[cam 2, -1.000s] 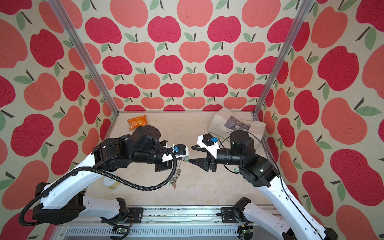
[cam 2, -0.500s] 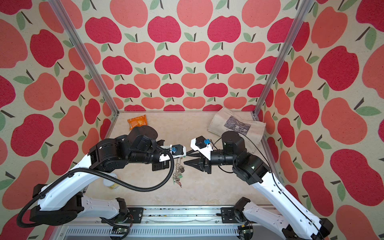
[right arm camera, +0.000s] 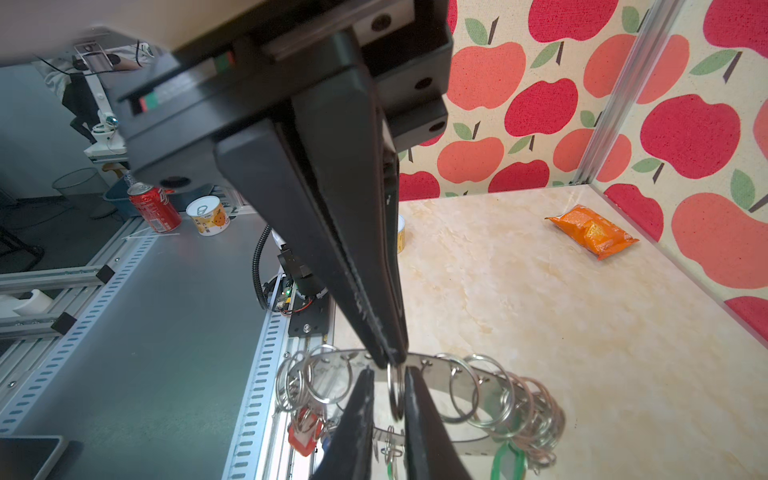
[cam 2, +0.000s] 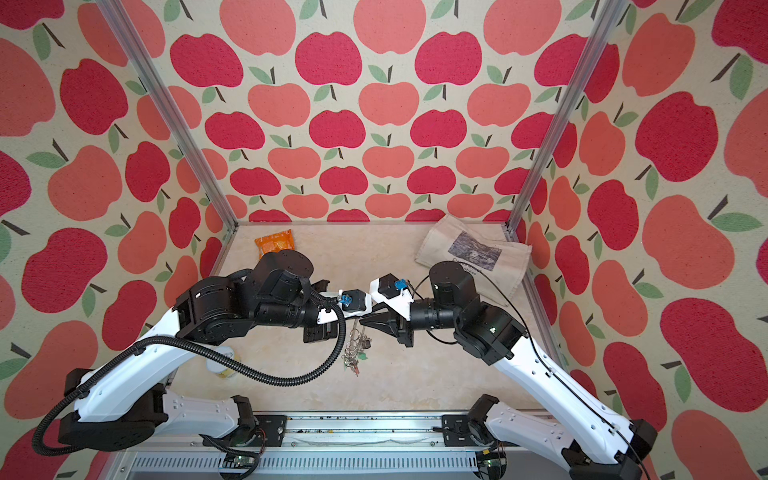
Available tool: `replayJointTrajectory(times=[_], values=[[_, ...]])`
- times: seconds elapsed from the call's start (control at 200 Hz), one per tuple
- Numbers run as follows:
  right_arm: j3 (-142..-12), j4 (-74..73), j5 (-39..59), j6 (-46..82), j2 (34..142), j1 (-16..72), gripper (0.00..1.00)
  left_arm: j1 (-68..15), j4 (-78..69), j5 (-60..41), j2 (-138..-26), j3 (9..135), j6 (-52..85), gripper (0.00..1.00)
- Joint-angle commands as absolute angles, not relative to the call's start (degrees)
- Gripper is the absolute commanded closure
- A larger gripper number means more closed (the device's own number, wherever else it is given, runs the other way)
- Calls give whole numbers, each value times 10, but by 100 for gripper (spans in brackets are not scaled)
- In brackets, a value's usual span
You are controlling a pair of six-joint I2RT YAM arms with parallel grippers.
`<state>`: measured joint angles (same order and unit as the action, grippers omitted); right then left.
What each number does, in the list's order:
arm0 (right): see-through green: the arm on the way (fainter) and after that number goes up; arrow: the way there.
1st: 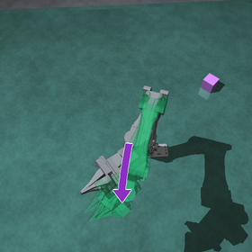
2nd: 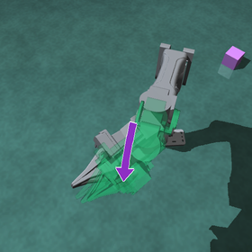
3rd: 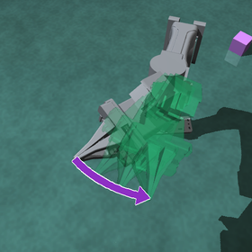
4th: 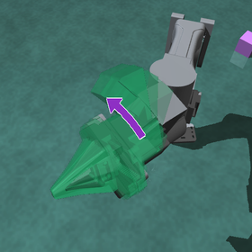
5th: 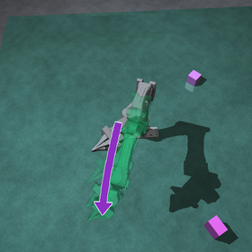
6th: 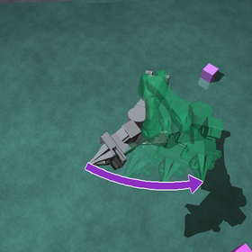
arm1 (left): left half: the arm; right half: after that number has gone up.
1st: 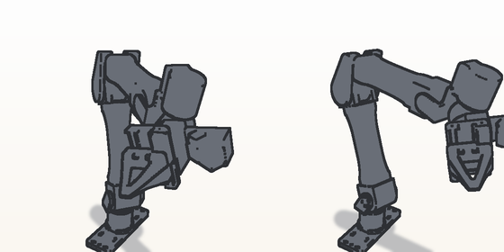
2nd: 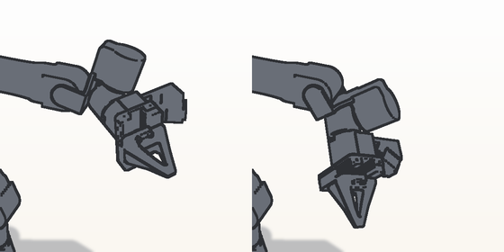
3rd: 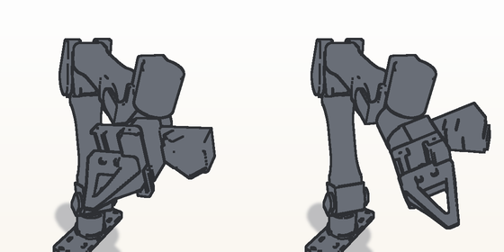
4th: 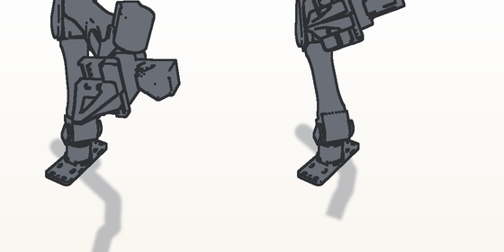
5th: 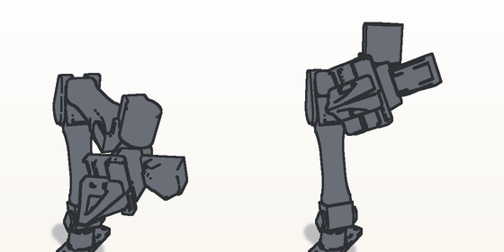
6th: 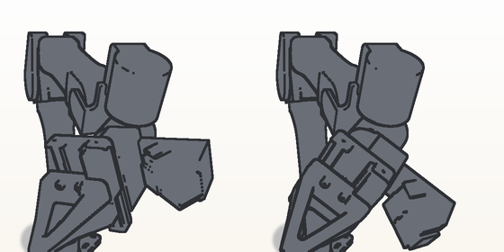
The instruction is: Put the keys on the keyring
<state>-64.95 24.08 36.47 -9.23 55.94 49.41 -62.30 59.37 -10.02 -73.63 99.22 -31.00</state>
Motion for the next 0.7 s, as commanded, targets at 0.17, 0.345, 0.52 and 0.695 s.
replayJointTrajectory(times=[0.17,0.345,0.52,0.695], values=[[-663,244,352,-91,543,498,100,-626,572,-112,-724,1012,-308,100],[-646,206,338,-70,524,498,100,-625,537,-85,-705,985,-285,68],[-618,147,315,-40,497,496,100,-625,506,-95,-676,956,-250,47],[-599,102,304,-24,478,491,100,-625,508,-113,-674,941,-220,51]])
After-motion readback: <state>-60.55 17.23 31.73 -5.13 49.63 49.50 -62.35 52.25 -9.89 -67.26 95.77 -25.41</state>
